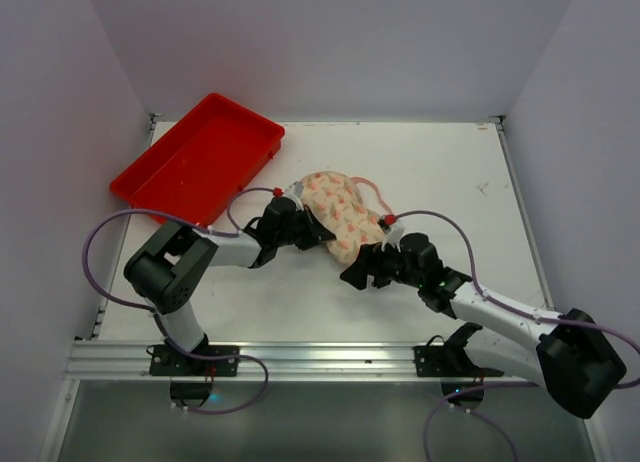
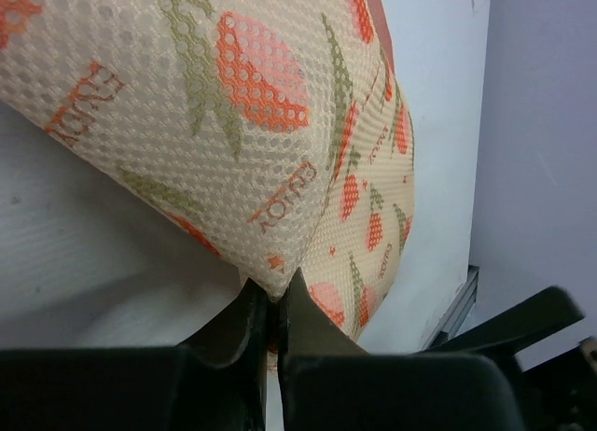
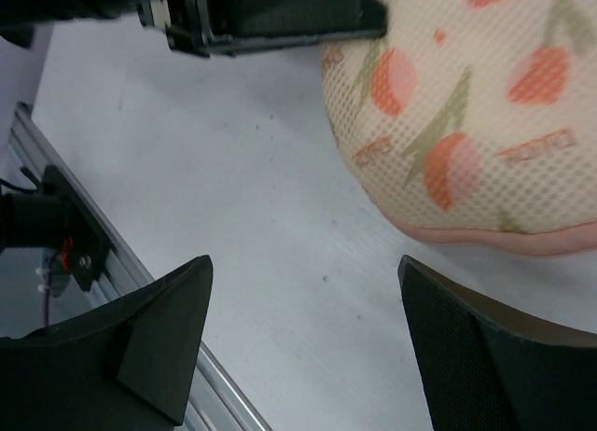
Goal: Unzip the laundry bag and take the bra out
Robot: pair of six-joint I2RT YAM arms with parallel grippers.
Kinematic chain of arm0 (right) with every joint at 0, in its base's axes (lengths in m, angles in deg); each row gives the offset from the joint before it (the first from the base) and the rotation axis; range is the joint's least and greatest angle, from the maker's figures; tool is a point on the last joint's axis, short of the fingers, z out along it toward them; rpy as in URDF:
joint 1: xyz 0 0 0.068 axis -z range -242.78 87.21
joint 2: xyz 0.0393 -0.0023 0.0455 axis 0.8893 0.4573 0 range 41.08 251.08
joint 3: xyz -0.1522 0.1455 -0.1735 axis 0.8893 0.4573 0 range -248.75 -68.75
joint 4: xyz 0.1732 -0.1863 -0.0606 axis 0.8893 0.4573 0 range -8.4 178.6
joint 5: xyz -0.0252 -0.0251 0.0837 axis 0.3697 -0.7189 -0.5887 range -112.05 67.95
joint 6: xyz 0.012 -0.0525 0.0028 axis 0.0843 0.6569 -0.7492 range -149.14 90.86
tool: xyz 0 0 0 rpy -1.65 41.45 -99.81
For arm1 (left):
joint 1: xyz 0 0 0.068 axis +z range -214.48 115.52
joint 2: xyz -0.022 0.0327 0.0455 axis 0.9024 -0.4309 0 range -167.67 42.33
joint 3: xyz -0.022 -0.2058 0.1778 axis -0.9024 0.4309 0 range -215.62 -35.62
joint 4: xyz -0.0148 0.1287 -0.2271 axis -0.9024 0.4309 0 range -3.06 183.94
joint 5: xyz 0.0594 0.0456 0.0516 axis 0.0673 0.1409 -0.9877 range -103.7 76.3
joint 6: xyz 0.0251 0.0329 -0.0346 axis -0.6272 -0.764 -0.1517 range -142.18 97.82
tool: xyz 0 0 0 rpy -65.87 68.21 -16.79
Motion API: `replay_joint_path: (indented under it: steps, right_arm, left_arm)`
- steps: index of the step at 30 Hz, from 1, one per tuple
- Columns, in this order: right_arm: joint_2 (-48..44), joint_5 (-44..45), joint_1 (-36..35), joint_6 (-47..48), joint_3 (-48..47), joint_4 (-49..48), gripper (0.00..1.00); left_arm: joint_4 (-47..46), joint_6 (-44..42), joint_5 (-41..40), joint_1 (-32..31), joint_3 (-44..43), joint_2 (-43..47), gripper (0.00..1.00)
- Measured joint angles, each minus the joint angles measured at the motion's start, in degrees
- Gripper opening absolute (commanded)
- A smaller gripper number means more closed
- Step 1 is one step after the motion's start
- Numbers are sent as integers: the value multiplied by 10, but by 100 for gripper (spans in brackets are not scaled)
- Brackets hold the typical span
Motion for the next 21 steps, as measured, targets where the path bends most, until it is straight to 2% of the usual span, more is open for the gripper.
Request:
replay_joint_path:
  steps: [1, 7, 13, 21]
  right_arm:
    - [10, 19, -25, -1, 4, -9, 74]
    - [70, 121, -106, -5, 7, -35, 64]
    - [116, 182, -126, -10, 5, -76, 63]
    - [170, 196, -131, -11, 2, -146, 60]
  left_arm:
    - [13, 7, -10, -5, 0, 11, 0]
    - [112, 50, -63, -28, -12, 64, 0]
    - [165, 79, -84, -30, -20, 80, 0]
    - [186, 115, -100, -30, -20, 90, 0]
